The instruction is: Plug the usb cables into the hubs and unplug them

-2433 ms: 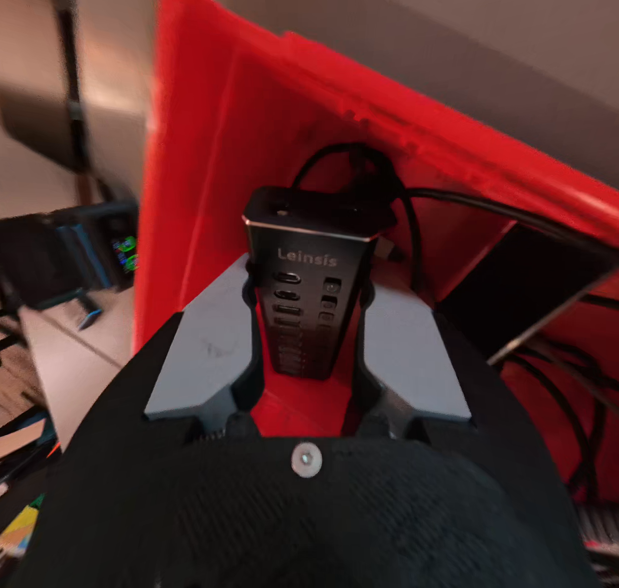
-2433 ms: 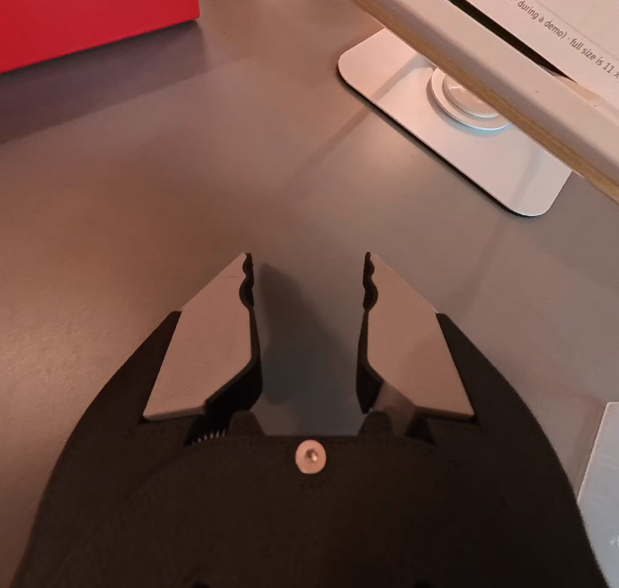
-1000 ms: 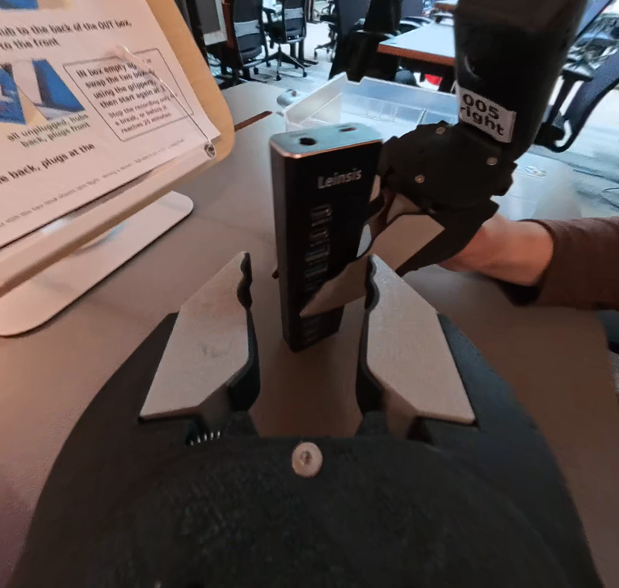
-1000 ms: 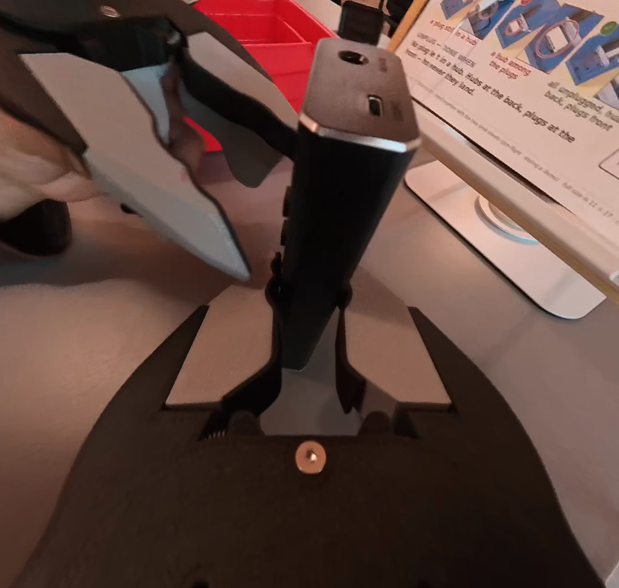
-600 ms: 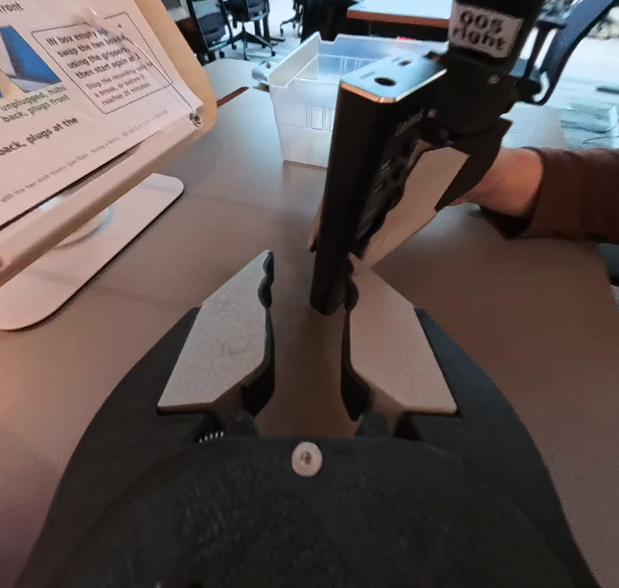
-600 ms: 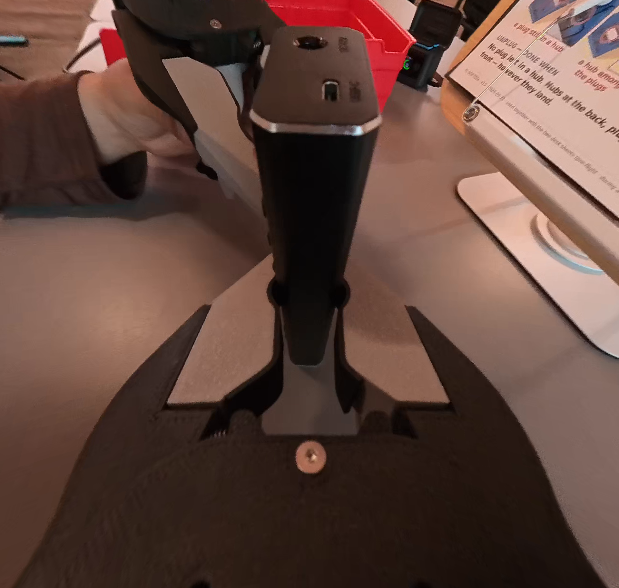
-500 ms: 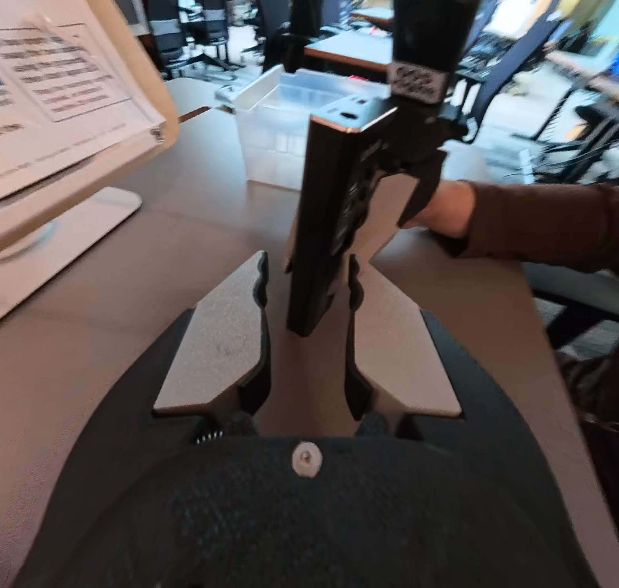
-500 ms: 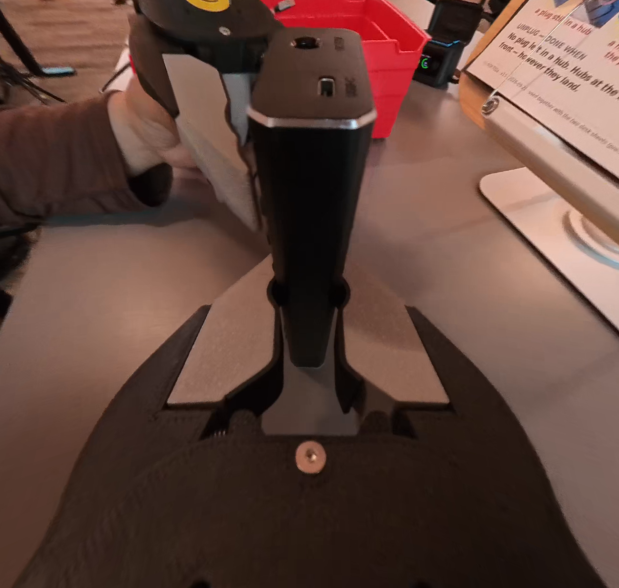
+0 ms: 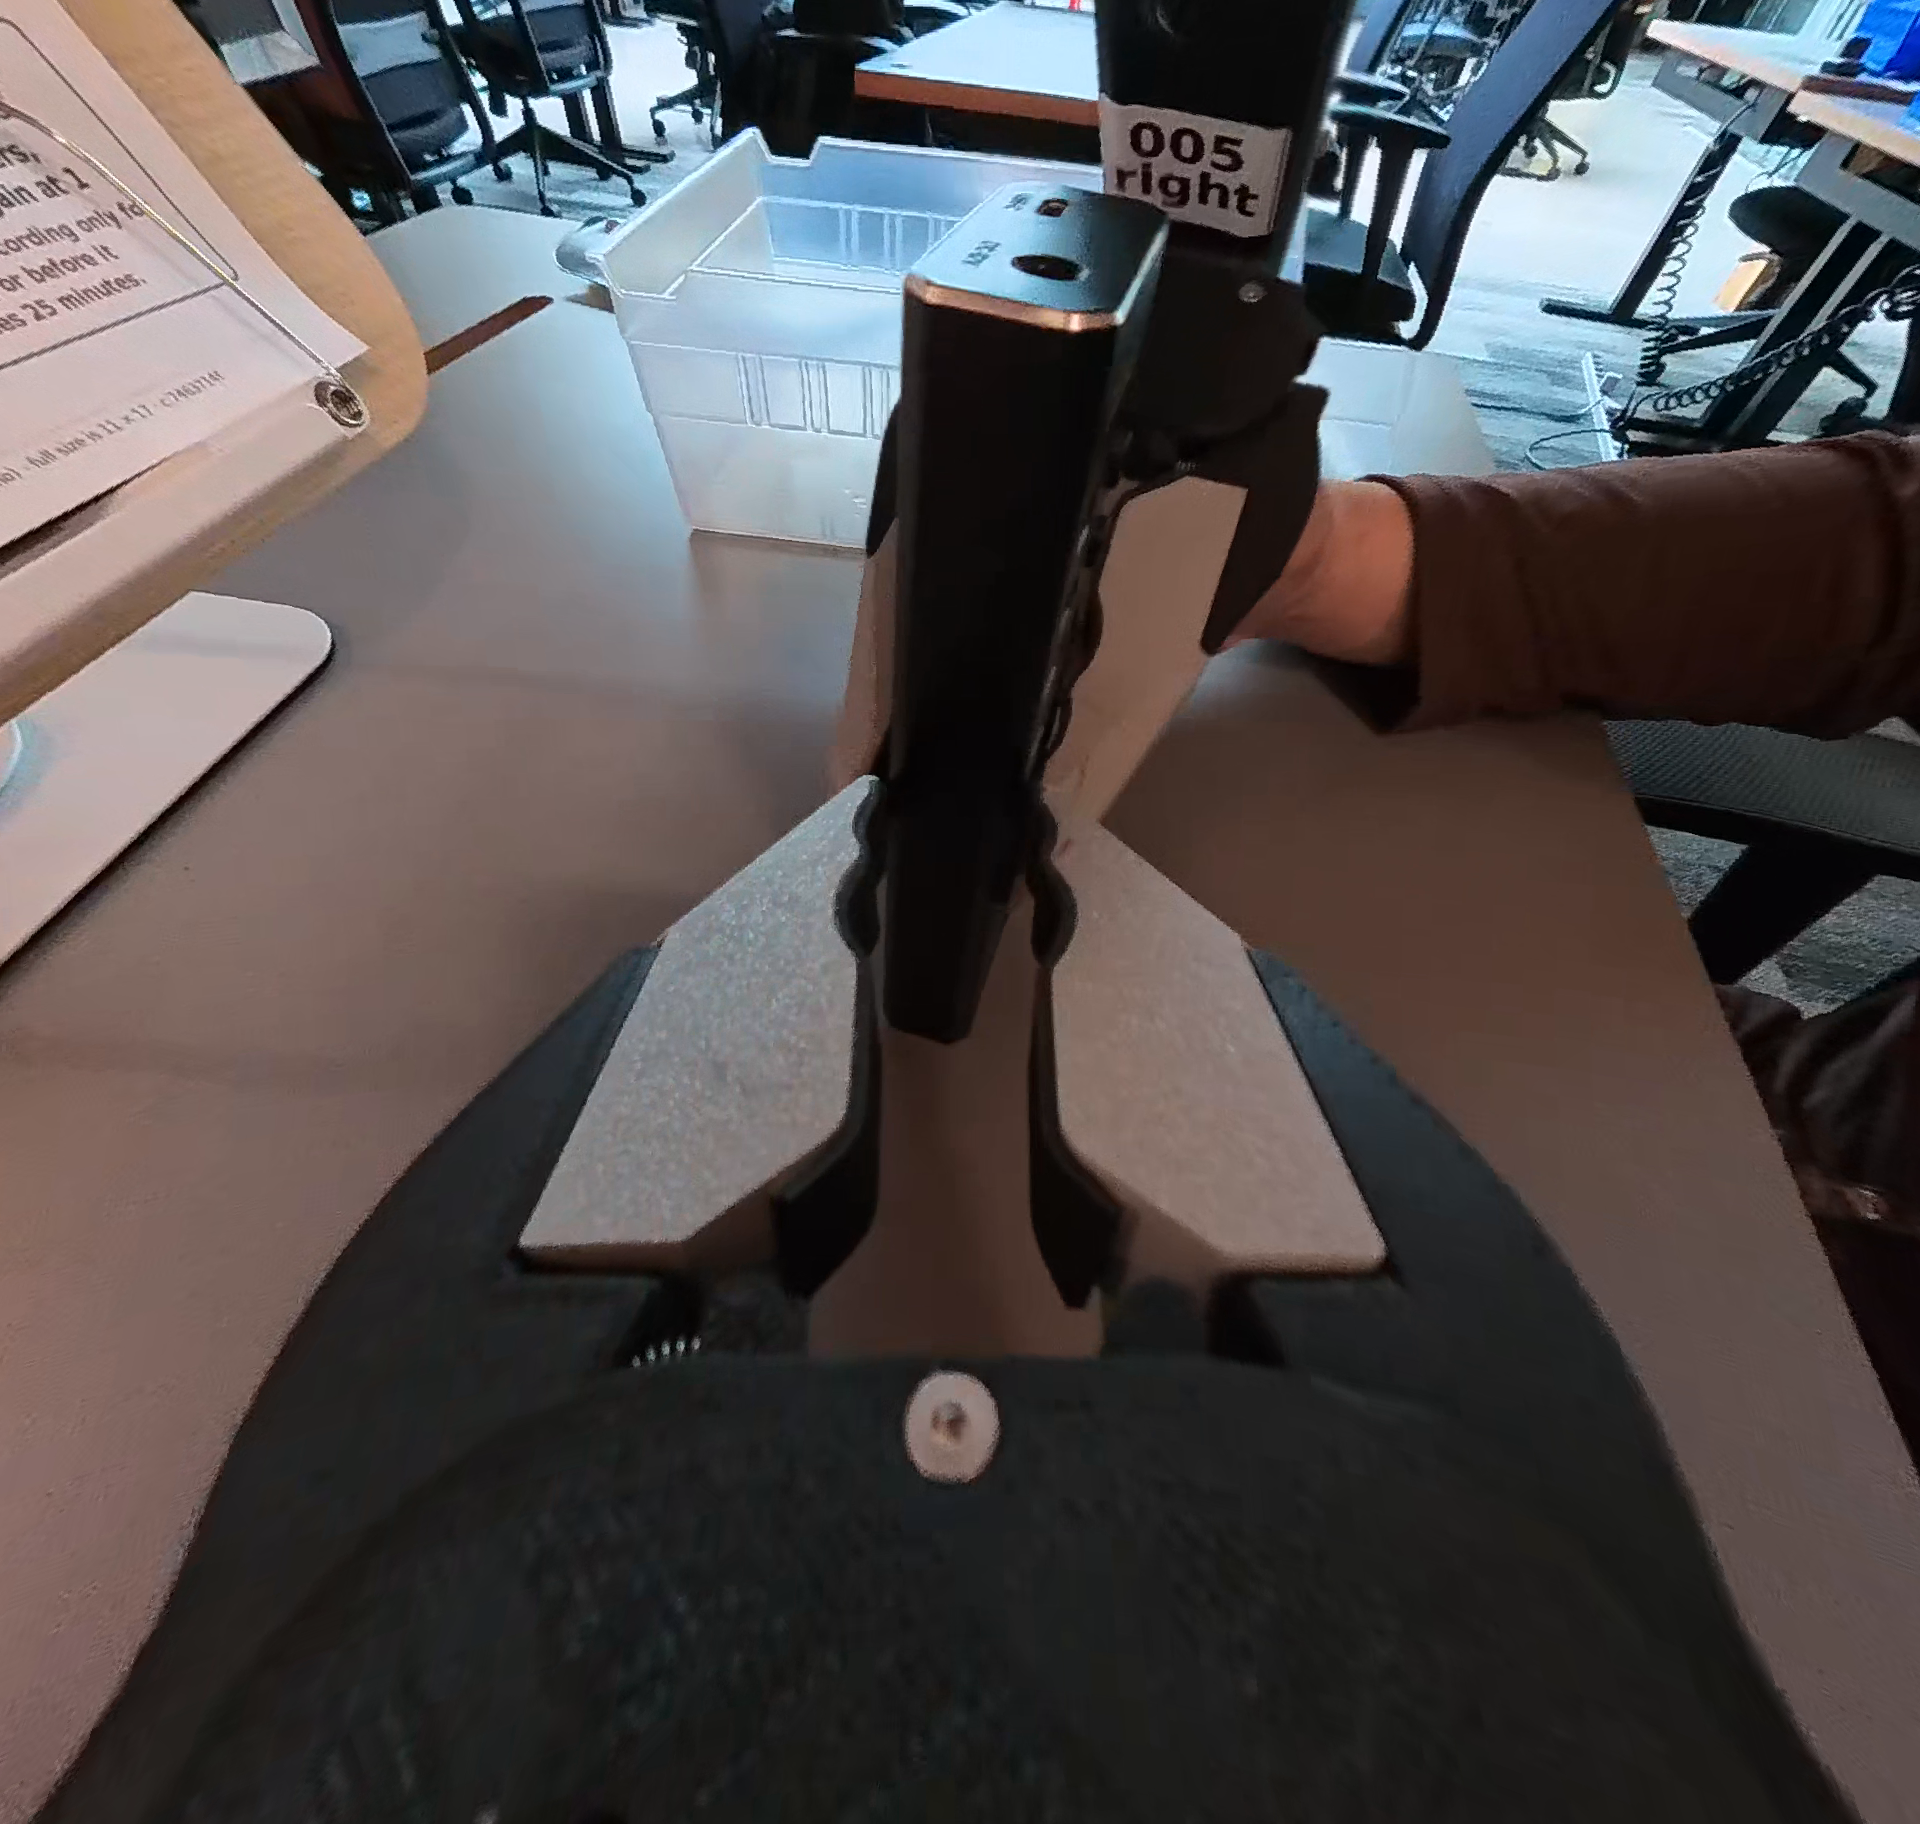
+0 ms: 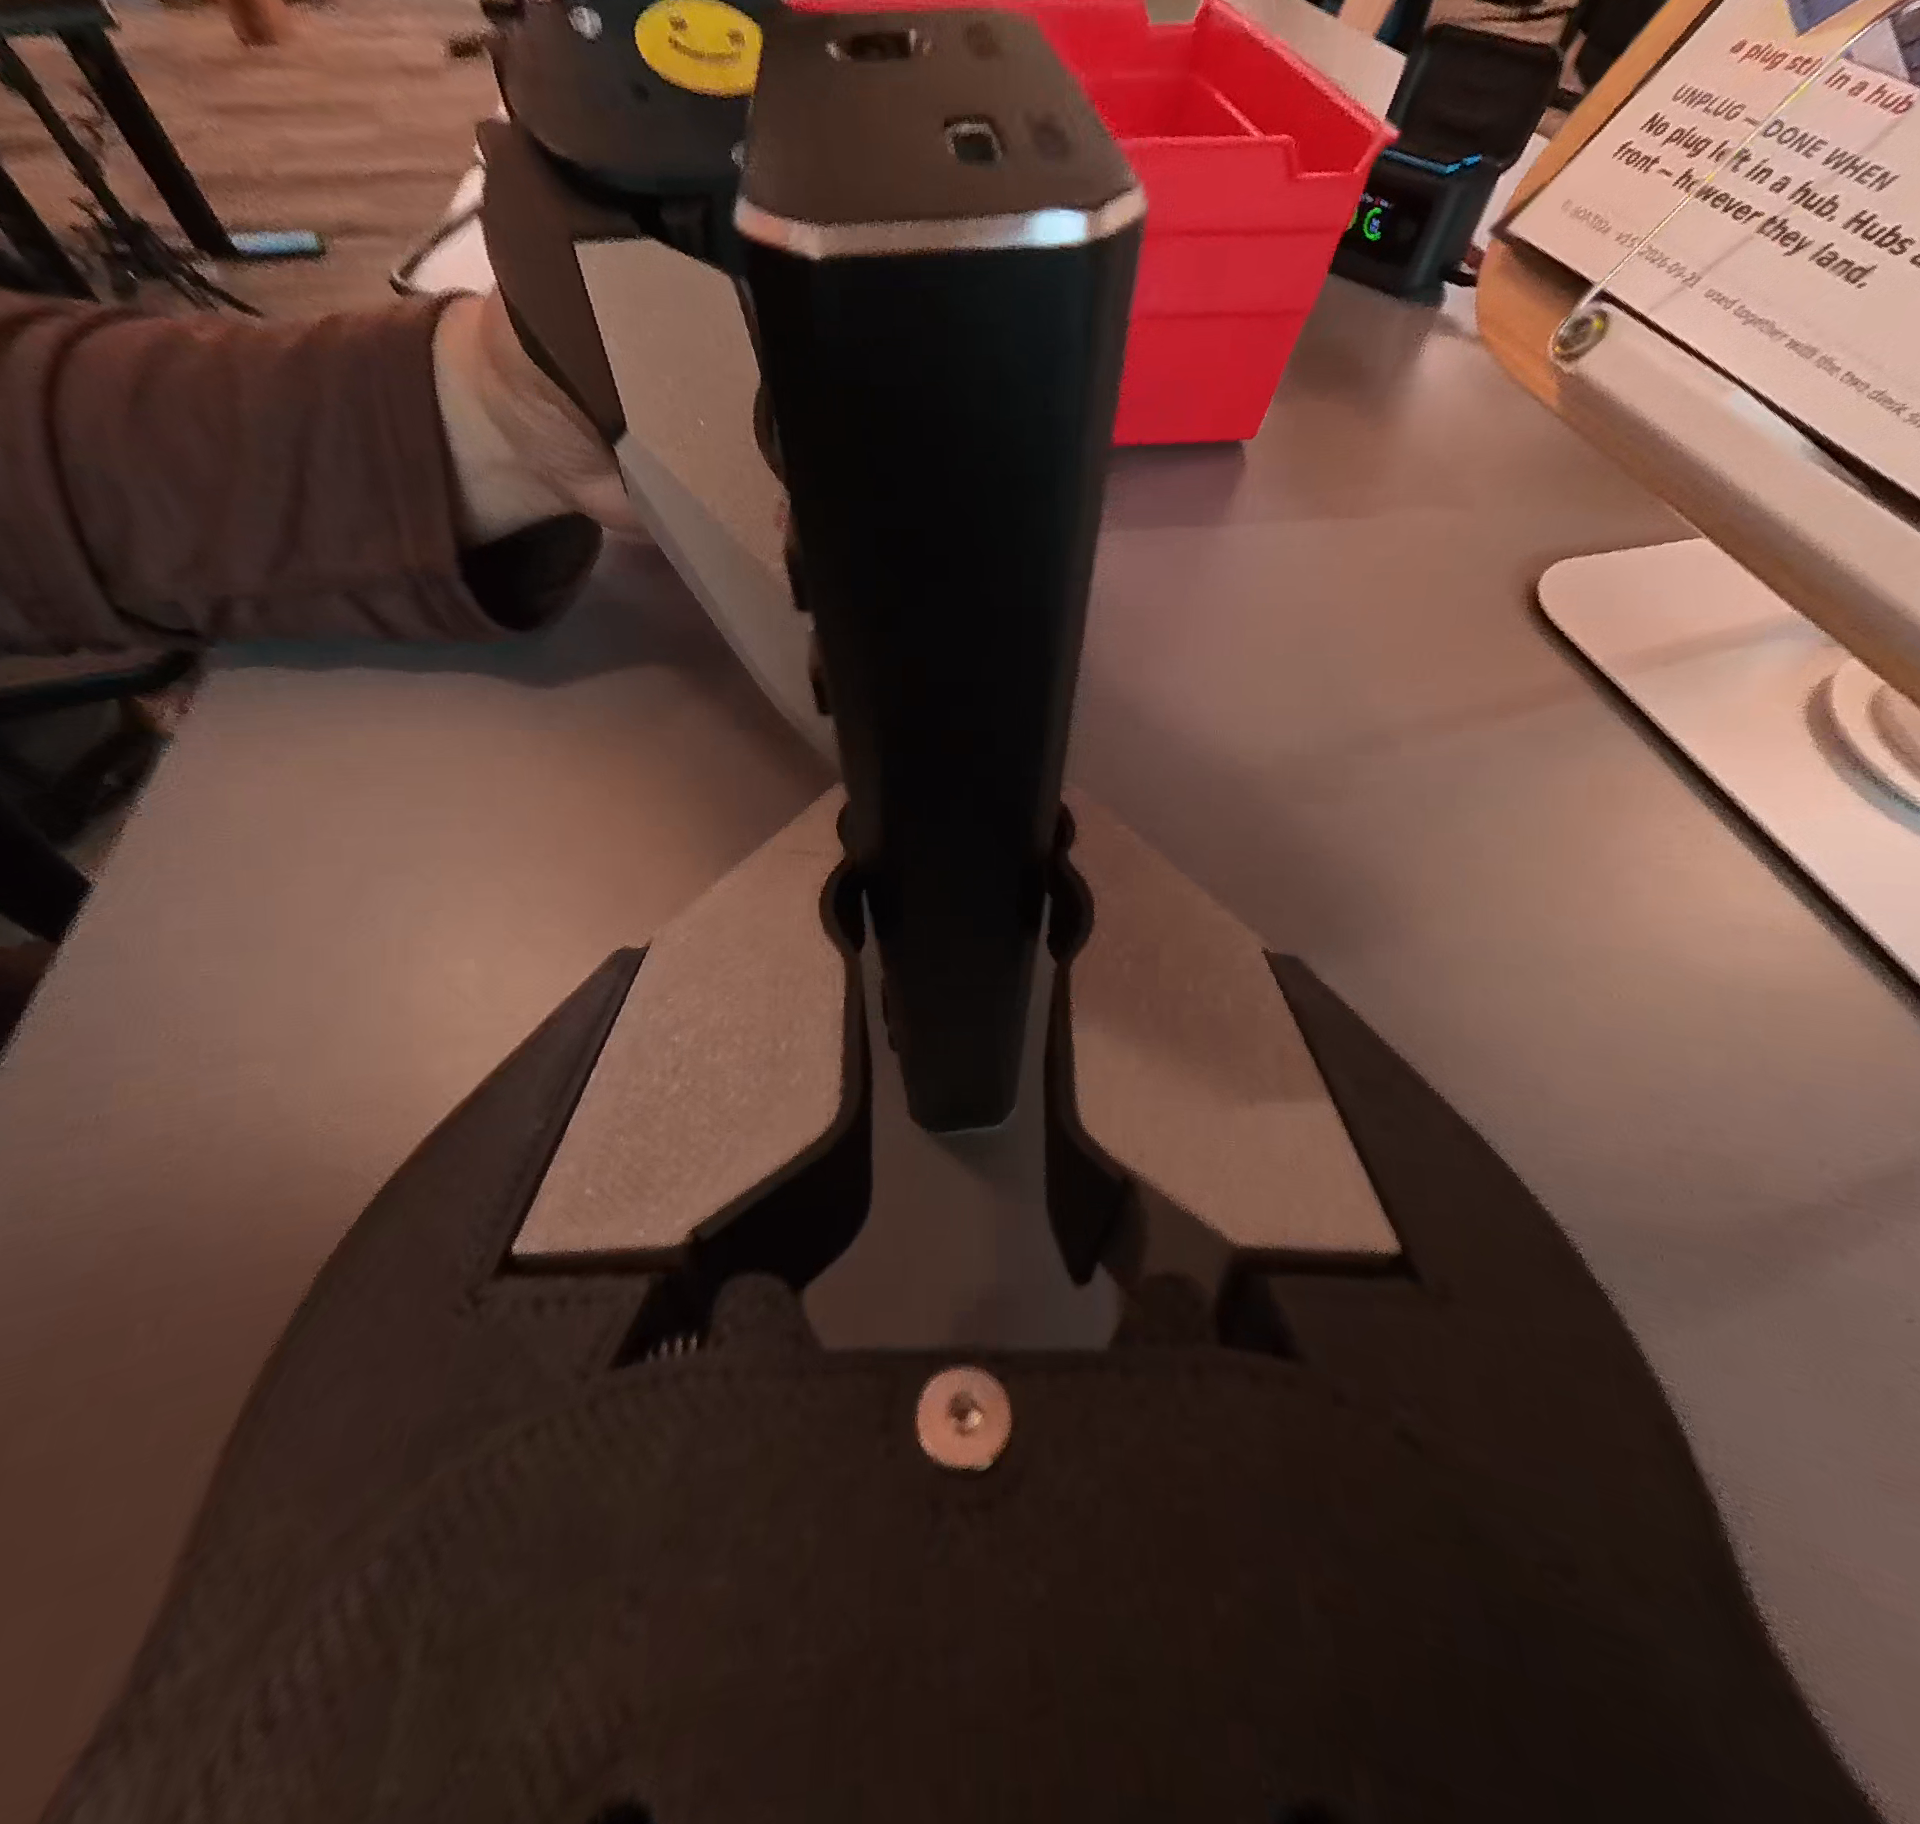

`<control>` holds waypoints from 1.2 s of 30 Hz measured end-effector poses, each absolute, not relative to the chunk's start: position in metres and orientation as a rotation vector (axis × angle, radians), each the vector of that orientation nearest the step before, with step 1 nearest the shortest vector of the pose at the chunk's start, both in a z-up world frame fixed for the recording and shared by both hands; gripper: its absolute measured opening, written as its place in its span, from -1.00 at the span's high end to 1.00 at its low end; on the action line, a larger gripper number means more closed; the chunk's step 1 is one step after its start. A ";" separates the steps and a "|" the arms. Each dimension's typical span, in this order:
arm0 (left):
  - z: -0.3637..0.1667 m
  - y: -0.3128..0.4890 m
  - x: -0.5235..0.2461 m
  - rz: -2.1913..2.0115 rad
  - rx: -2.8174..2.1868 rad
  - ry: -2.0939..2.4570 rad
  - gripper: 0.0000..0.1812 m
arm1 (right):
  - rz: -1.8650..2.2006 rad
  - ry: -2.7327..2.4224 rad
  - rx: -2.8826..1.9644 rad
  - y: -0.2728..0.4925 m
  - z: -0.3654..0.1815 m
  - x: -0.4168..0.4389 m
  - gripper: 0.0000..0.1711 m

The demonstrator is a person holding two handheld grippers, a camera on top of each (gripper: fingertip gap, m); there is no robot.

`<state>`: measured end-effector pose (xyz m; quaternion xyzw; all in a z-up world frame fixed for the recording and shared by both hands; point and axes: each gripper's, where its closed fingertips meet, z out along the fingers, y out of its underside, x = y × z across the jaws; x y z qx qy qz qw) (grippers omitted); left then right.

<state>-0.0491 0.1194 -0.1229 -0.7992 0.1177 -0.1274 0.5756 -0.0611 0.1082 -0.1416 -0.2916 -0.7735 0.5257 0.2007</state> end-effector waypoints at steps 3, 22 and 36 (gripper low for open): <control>-0.123 0.119 -0.051 -0.311 -1.868 0.268 0.75 | 1.583 -2.129 -0.839 0.111 -0.132 -0.058 0.65; -0.134 0.123 -0.056 -0.274 -1.919 0.248 0.59 | 1.734 -1.634 -0.783 0.145 -0.058 -0.055 0.18; -0.170 0.127 -0.047 -0.232 -2.077 0.323 0.71 | 1.682 -1.535 -0.732 0.151 -0.039 -0.044 0.34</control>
